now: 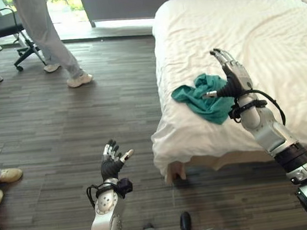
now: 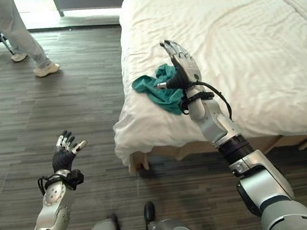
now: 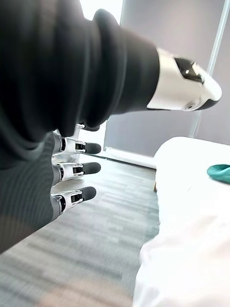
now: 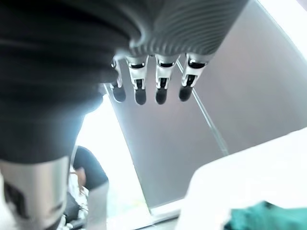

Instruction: Pick up bed clothes into laundry basket.

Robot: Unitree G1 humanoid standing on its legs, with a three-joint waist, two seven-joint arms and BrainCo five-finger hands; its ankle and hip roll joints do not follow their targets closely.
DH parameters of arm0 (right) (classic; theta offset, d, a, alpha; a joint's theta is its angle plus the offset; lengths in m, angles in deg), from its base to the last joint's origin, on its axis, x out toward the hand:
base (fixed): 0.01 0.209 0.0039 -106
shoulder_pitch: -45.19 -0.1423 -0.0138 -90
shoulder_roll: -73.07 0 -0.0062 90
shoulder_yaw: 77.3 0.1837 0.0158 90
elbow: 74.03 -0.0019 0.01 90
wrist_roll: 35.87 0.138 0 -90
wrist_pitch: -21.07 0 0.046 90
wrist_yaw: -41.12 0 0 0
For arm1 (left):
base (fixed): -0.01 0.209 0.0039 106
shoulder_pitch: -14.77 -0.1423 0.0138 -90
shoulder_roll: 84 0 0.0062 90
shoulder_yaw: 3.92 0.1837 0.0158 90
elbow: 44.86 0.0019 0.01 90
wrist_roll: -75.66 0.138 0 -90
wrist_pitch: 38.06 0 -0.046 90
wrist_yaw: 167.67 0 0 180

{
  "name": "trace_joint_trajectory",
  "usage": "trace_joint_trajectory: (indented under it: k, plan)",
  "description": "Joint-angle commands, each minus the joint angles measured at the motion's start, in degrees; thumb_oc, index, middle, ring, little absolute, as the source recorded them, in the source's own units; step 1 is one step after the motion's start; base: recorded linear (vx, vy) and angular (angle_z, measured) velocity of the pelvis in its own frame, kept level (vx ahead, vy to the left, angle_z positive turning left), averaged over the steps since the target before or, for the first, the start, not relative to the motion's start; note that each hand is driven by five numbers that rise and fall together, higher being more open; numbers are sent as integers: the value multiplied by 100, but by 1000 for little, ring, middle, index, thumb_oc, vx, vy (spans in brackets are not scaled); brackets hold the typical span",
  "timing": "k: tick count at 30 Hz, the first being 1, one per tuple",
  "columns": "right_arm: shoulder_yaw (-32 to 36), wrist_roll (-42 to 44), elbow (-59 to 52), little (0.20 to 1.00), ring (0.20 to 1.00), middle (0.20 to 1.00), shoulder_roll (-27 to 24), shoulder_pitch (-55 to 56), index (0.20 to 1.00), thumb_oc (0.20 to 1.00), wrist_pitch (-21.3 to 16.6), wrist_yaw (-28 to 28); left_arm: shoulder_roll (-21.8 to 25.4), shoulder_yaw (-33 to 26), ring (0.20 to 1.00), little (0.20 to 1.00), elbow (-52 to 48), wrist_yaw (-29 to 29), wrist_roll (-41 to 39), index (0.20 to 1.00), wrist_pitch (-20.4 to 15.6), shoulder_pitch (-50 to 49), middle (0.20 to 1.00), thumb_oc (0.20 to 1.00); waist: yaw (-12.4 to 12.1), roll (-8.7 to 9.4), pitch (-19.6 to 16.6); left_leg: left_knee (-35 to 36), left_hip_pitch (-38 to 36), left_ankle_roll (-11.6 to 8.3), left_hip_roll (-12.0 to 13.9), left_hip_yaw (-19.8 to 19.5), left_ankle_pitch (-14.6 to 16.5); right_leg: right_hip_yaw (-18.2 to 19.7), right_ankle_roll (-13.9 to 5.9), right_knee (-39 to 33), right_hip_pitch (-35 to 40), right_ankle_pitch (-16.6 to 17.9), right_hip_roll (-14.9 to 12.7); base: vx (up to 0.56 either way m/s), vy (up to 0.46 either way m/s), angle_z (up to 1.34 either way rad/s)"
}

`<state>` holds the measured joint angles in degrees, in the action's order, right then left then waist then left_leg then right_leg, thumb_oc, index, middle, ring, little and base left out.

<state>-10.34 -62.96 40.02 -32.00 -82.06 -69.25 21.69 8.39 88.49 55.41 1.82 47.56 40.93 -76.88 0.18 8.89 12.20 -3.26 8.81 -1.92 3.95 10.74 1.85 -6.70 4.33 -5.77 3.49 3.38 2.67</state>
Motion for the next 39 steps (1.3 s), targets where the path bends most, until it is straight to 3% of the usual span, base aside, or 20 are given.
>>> trace_joint_trajectory:
  k: [1, 6, 9, 12, 15, 19, 27, 33, 34, 35, 36, 39]
  plan:
    - [48, -186, 96, 1000, 1000, 1000, -311, -447, 1000, 1000, 23, -98, 224, -222, 1000, 1000, -656, 278, 49, 1000, -236, -363, 1000, 1000, -286, -161, 32, 250, -790, -66, 109, 245, -252, -100, -678, 80, 214, -308, -722, 185, 82, -5]
    - [-117, -180, 692, 1000, 1000, 1000, -343, -663, 1000, 1000, 63, 66, 382, -197, 1000, 1000, -784, 544, 35, 1000, -160, -540, 1000, 1000, -348, -139, -46, 808, -1113, 40, 54, 307, -315, -201, -824, 639, 79, -299, -770, 113, 62, -3]
    - [-254, -44, 1101, 1000, 1000, 1000, -387, -1022, 1000, 1000, 38, 81, 550, -180, 1000, 1000, -934, 601, 37, 1000, -195, -637, 1000, 1000, -297, -163, 104, 826, -1101, 82, 82, 223, -292, 74, -1003, 1450, -580, -175, -615, 6, 6, 4]
    - [-347, 169, 1591, 1000, 1000, 1000, -461, -1356, 1000, 1000, 77, 27, 719, -183, 1000, 1000, -855, 622, -48, 1000, -227, -519, 1000, 1000, -274, -183, 146, 826, -1033, 38, 174, 240, -265, 205, -988, 1133, -724, -233, -744, 27, -55, 2]
    - [-758, 138, 2047, 1000, 1000, 1000, -188, -1990, 1000, 1000, 137, 159, 698, -343, 1000, 1000, -1071, 812, -161, 1000, -241, -853, 1000, 1000, -380, -69, 3, 826, -1073, -53, 223, 454, -259, -15, -951, 274, -472, 22, -968, 119, -116, 6]
    - [-953, 52, 2179, 1000, 1000, 1000, -276, -2088, 1000, 1000, 117, 229, 618, -339, 1000, 1000, -1023, 885, -221, 1000, -284, -1018, 1000, 1000, -355, -90, -49, 826, -1033, -114, 300, 503, -280, -56, -946, 77, -415, 82, -949, 63, -84, -13]
    - [-1650, -561, 3331, 1000, 1000, 1000, -383, -2462, 1000, 1000, 208, 359, 696, -297, 1000, 1000, -1139, 1137, -301, 1000, -405, -1324, 1000, 1000, -316, -361, 71, 826, -769, -248, 390, 534, -421, -162, -962, 77, -564, 10, -955, 4, -83, 1]
    - [-1317, -370, 3480, 1000, 1000, 1000, -433, -1807, 1000, 1000, 177, 310, 578, -219, 1000, 1000, -983, 1243, -350, 1000, -464, -1383, 1000, 1000, -252, -585, 270, 826, -480, -278, 402, 574, -514, -109, -974, 77, -884, 75, -963, -61, -47, -5]
    - [-1267, -314, 3532, 824, 824, 824, -409, -1721, 824, 824, 159, 312, 561, -195, 1000, 1000, -939, 1260, -369, 1000, -470, -1366, 1000, 1000, -236, -616, 295, 826, -443, -281, 397, 578, -526, -95, -977, 77, -932, 84, -963, -54, -38, -8]
    - [-1246, -286, 3634, 426, 426, 426, -353, -1622, 426, 426, 138, 332, 539, -155, 1000, 1000, -830, 1270, -375, 1000, -475, -1337, 1000, 1000, -233, -656, 304, 826, -391, -290, 403, 579, -541, -99, -979, 77, -991, 88, -965, -42, -29, -4]
    - [-1220, -216, 3746, 200, 200, 200, -295, -1539, 200, 200, 122, 341, 508, -103, 1000, 1000, -777, 1286, -367, 1000, -489, -1318, 1000, 1000, -229, -686, 314, 826, -345, -299, 411, 581, -559, -103, -987, 77, -1026, 82, -971, -32, -32, -7]
    - [-1165, -7, 3909, 200, 200, 200, -112, -1396, 200, 200, 93, 373, 459, -65, 1000, 1000, -578, 1319, -487, 1000, -472, -1225, 1000, 1000, -221, -755, 307, 826, -275, -324, 439, 587, -599, -92, -987, 77, -1105, 79, -947, -13, -18, -5]
